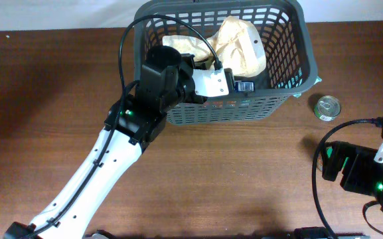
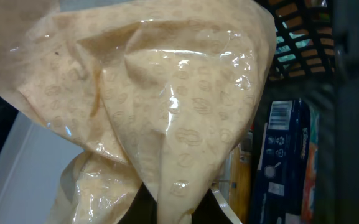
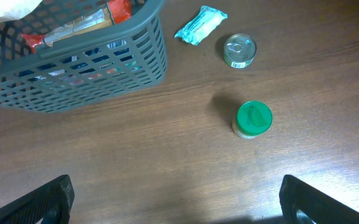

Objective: Pack container

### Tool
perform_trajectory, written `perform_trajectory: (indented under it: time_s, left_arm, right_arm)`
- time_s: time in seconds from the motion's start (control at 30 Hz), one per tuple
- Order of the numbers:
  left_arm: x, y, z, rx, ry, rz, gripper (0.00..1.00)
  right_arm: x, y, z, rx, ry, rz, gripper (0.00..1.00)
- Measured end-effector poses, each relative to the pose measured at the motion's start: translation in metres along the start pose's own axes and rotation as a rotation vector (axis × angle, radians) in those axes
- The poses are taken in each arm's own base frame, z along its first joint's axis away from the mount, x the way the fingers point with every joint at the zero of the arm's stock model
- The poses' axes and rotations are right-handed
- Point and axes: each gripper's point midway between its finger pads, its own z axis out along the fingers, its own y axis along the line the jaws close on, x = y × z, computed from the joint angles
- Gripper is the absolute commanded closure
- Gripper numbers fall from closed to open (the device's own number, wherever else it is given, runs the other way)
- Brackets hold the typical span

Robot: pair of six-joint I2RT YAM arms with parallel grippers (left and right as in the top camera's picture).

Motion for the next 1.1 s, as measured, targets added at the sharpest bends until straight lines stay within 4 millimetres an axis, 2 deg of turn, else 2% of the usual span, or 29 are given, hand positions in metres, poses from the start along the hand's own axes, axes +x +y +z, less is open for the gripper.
perform_trajectory:
  time_s: [0.03,0.2,0.33,0.47,0.53,0.63,0.7,0.87,0.97,1.07,1.1]
  left_arm:
    - [0.000,0.000,0.000,-0.001,-0.002,0.002,0.01]
    - [-0.005,0.005,-0.002,-0.019,-0.018,0.003,0.01]
    - [-0.017,0.017,-0.020,-0.060,-0.047,-0.002,0.01]
    - [-0.040,0.040,-0.059,-0.146,-0.109,-0.052,0.01]
    - [-0.051,0.049,-0.086,-0.180,-0.138,-0.092,0.01]
    - [-0.054,0.056,-0.121,-0.227,-0.122,-0.153,0.01]
    - [-0.045,0.060,-0.140,-0.269,-0.064,-0.197,0.01]
    - [-0.003,0.065,-0.176,-0.389,0.143,-0.330,0.01]
    - [0.036,0.068,-0.203,-0.474,0.279,-0.462,0.01]
    - [0.079,0.063,-0.241,-0.563,0.416,-0.627,0.01]
    - [0.088,0.059,-0.251,-0.573,0.444,-0.665,0.01]
  right_arm:
    - [0.000,0.000,0.000,0.000,0.000,0.000,0.01]
    - [0.000,0.000,0.000,0.000,0.000,0.000,0.01]
    - [0.000,0.000,0.000,0.000,0.000,0.001,0.01]
    - [0.000,0.000,0.000,0.000,0.000,0.000,0.01]
    - [0.000,0.000,0.000,0.000,0.000,0.000,0.01]
    - [0.000,0.000,0.000,0.000,0.000,0.001,0.01]
    - [0.000,0.000,0.000,0.000,0.000,0.000,0.01]
    - [0.000,0.000,0.000,0.000,0.000,0.000,0.01]
    - [0.000,0.000,0.000,0.000,0.000,0.000,0.01]
    - [0.000,0.000,0.000,0.000,0.000,0.001,0.01]
    - [0.000,0.000,0.000,0.001,0.001,0.000,0.01]
